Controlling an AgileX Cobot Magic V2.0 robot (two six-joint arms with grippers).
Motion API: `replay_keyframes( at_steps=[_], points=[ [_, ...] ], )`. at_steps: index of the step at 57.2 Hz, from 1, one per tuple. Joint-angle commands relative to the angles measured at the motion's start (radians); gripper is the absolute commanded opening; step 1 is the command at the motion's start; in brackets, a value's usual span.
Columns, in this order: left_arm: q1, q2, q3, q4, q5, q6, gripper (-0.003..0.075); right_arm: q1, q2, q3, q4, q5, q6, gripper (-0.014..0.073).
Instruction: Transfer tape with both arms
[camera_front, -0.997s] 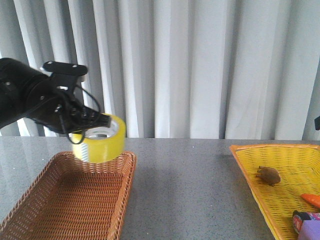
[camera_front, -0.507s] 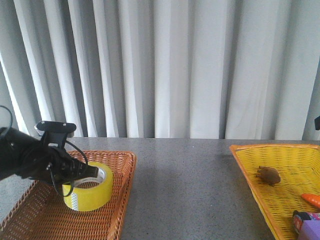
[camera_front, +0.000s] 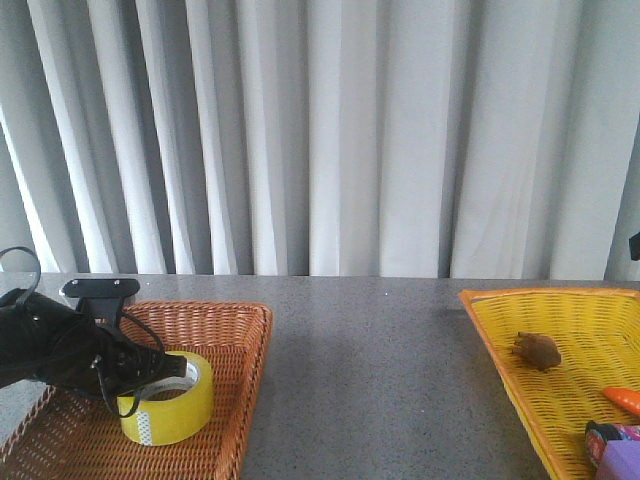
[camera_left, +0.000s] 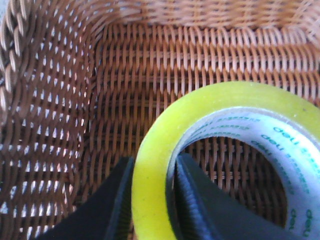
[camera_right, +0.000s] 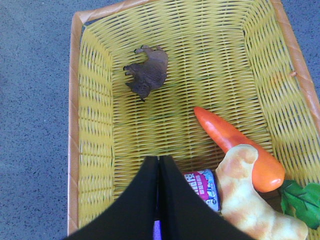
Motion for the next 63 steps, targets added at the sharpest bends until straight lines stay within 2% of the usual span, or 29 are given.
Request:
replay_keyframes(
  at_steps=[1,12,29,36,41,46,50,59,61,63],
  points=[
    [0.0,-0.047,-0.03,0.005,-0.068,-0.015,0.0039,-0.006,-0.044,-0.025,0.008,-0.044,-0.004,-0.0007],
    [-0.001,-0.047,-0.03,0.003,-0.089,-0.015,0.0116,-0.006,-0.044,-0.025,0.008,-0.043,-0.004,-0.0007],
    [-0.001,-0.052,-0.048,-0.016,-0.082,-0.016,0.0388,-0.006,-0.044,-0.025,0.008,-0.043,-0.004,-0.0007],
    [-0.001,-0.078,-0.098,-0.025,-0.042,-0.008,0.0436,-0.006,-0.044,-0.025,0.008,-0.043,-0.004,-0.0007],
    [-0.001,-0.118,-0.136,-0.023,-0.022,0.029,0.0421,-0.006,-0.044,-0.025,0.008,-0.043,-0.004,-0.0007],
    [-0.001,-0.172,-0.173,-0.023,-0.013,0.056,0.0365,-0.006,-0.044,-0.025,0.008,-0.043,-0.004,-0.0007],
    [-0.001,-0.229,-0.187,-0.023,-0.029,0.068,0.0285,-0.006,-0.044,-0.025,0.008,-0.043,-0.004,-0.0007],
    [-0.001,-0.374,-0.192,-0.023,-0.049,0.071,0.0034,-0.006,-0.044,-0.025,0.008,-0.043,-0.004,-0.0007],
    [-0.001,-0.406,-0.192,-0.022,-0.05,0.076,-0.0008,-0.006,-0.044,-0.025,0.008,-0.043,-0.004,-0.0007],
    [-0.001,-0.436,-0.192,-0.022,-0.05,0.089,-0.0008,-0.006,-0.044,-0.025,0.008,-0.043,-0.004,-0.0007]
  ],
)
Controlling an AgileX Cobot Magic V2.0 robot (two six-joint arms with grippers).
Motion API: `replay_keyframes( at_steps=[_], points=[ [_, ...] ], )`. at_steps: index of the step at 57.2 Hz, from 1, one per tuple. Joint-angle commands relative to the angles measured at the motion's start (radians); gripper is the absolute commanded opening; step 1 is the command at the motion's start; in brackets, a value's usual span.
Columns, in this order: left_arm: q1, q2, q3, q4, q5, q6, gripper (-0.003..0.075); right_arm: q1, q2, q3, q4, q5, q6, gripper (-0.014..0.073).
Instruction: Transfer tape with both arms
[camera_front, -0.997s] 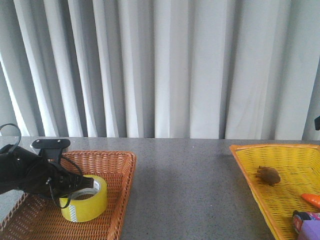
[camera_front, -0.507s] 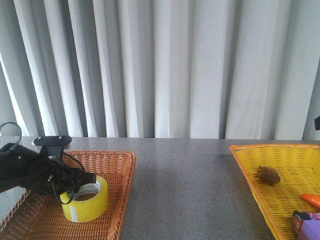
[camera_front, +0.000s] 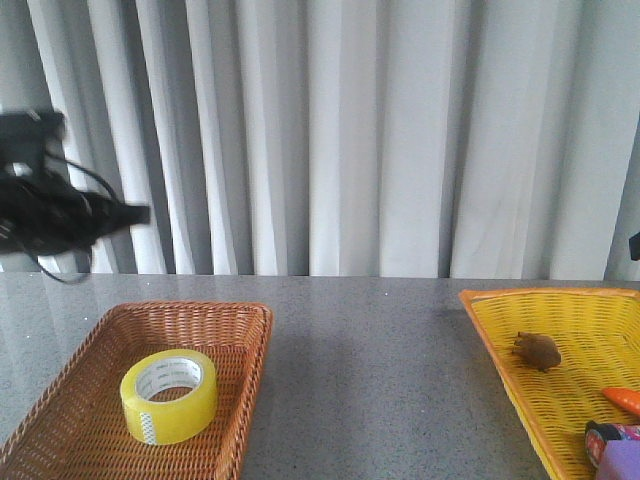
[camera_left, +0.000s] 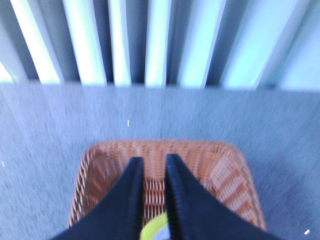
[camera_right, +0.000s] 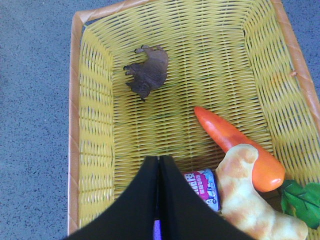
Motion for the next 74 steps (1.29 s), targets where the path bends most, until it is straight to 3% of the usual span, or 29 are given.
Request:
replay_keyframes(
  at_steps=[1,19,60,66,74],
  points=[
    [-0.001,-0.128,-0.034,0.003,-0.07,0.025,-0.0008,-0.006,-0.044,-0.025,0.008,-0.044,-0.004,-0.0007],
    [-0.001,-0.245,-0.034,0.003,0.02,0.061,-0.0007,-0.006,-0.044,-0.025,0.008,-0.044,-0.004,-0.0007],
    [-0.001,-0.226,-0.034,0.003,0.054,0.072,-0.0006,-0.006,-0.044,-0.025,0.008,-0.043,-0.004,-0.0007],
    [-0.001,-0.265,-0.024,-0.056,0.114,0.079,-0.0006,-0.006,-0.044,-0.025,0.008,-0.043,-0.004,-0.0007],
    [-0.001,-0.373,0.062,-0.104,0.084,0.161,-0.0006,-0.006,-0.044,-0.025,0.008,-0.043,-0.004,-0.0007]
  ],
)
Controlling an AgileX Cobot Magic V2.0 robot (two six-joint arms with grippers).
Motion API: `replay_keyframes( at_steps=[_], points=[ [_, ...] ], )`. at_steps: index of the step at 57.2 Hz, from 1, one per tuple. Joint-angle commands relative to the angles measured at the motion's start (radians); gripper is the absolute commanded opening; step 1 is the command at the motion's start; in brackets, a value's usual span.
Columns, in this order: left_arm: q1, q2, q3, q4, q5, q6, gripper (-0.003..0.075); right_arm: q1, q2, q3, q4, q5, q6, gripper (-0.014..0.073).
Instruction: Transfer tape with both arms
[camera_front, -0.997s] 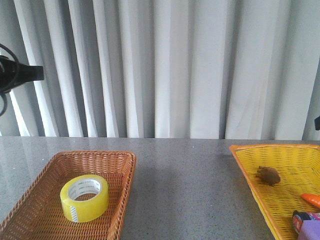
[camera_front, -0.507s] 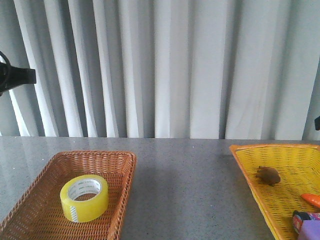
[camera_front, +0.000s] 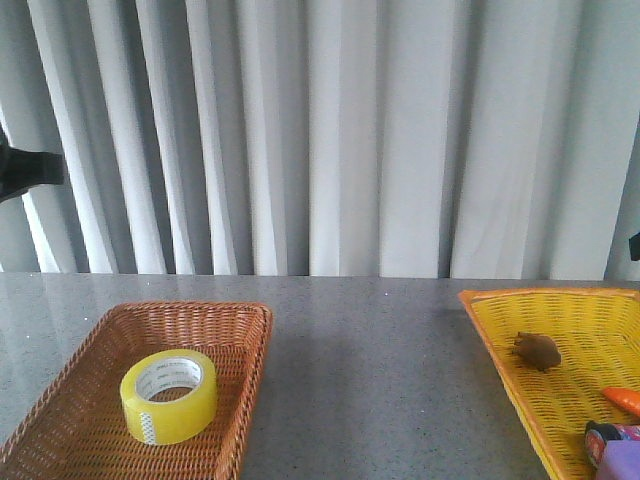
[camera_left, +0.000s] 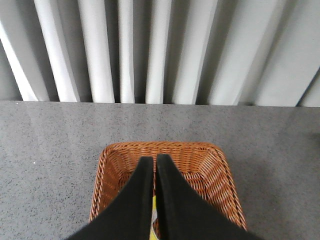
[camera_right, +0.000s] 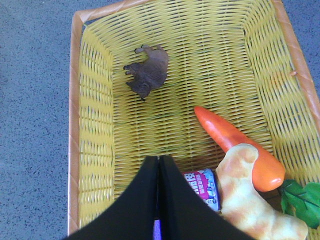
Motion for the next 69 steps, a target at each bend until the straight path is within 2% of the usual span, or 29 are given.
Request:
replay_keyframes(
  at_steps=[1,12,20,26,38,48,59,69],
  points=[
    [-0.001,-0.108,0.03,-0.027,-0.097,0.068,-0.0006,-0.006,-0.044,-0.025,0.008,-0.044,-0.004,-0.0007],
    [-0.001,-0.281,0.253,-0.179,-0.31,0.183,-0.0006,-0.006,-0.044,-0.025,0.008,-0.044,-0.004,-0.0007],
    [-0.001,-0.435,0.519,-0.355,-0.514,0.399,-0.0006,-0.006,-0.044,-0.025,0.008,-0.044,-0.004,-0.0007],
    [-0.001,-0.555,0.719,-0.453,-0.613,0.477,-0.0006,-0.006,-0.044,-0.025,0.008,-0.044,-0.004,-0.0007],
    [-0.001,-0.81,1.055,-0.457,-0.626,0.471,-0.0006,-0.006,-0.044,-0.025,0.008,-0.044,-0.004,-0.0007],
    [-0.001,-1.043,1.264,-0.457,-0.626,0.453,-0.0006,-0.006,-0.044,-0.025,0.008,-0.044,-0.004,-0.0007],
    [0.032,-1.242,1.44,-0.389,-0.626,0.436,-0.0006,-0.006,-0.044,-0.025,0.008,-0.044,-0.004,-0.0007],
    [0.083,-1.299,1.522,-0.378,-0.644,0.435,-0.0006,-0.006,-0.044,-0.025,0.008,-0.042,-0.004,-0.0007]
  ],
)
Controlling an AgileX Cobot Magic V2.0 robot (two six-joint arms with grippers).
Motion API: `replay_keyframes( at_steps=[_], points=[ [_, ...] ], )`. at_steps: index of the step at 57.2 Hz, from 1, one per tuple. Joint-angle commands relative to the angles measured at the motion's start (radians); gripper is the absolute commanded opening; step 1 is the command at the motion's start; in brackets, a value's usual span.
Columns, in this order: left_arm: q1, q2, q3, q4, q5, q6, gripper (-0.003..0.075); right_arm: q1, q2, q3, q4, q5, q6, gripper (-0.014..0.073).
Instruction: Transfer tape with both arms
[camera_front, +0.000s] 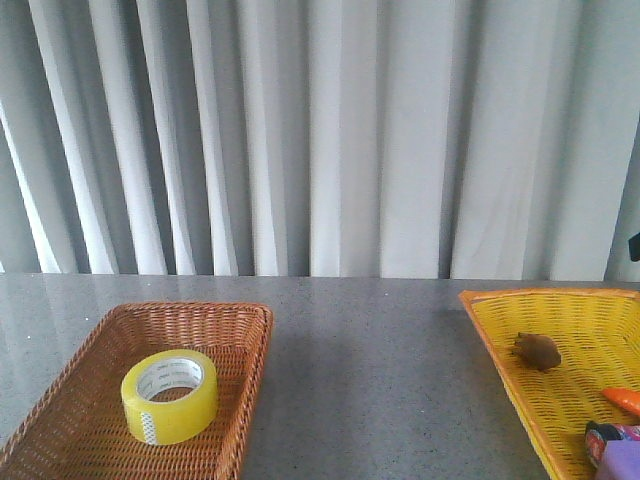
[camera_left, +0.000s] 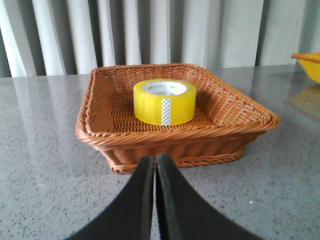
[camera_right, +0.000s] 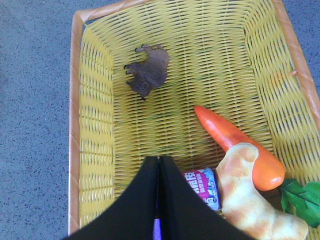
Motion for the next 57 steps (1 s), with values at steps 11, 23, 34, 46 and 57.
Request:
replay_keyframes(
  at_steps=[11,23,34,46,57],
  points=[
    [0.029,-0.021,0.005,0.036,-0.069,-0.012,-0.0006,-0.006,-0.044,-0.025,0.008,-0.044,-0.004,-0.0007],
    [0.077,-0.021,0.005,0.036,-0.068,-0.034,-0.0006,-0.006,-0.044,-0.025,0.008,-0.043,-0.004,-0.0007],
    [0.093,-0.021,0.005,0.065,-0.051,-0.034,-0.0006,-0.006,-0.044,-0.025,0.008,-0.043,-0.004,-0.0007],
    [0.107,-0.021,0.005,0.07,-0.038,-0.034,-0.0006,-0.006,-0.044,-0.025,0.008,-0.043,-0.004,-0.0007],
    [0.121,-0.021,0.005,0.071,-0.037,-0.034,-0.0006,-0.006,-0.044,-0.025,0.008,-0.043,-0.004,-0.0007]
  ],
)
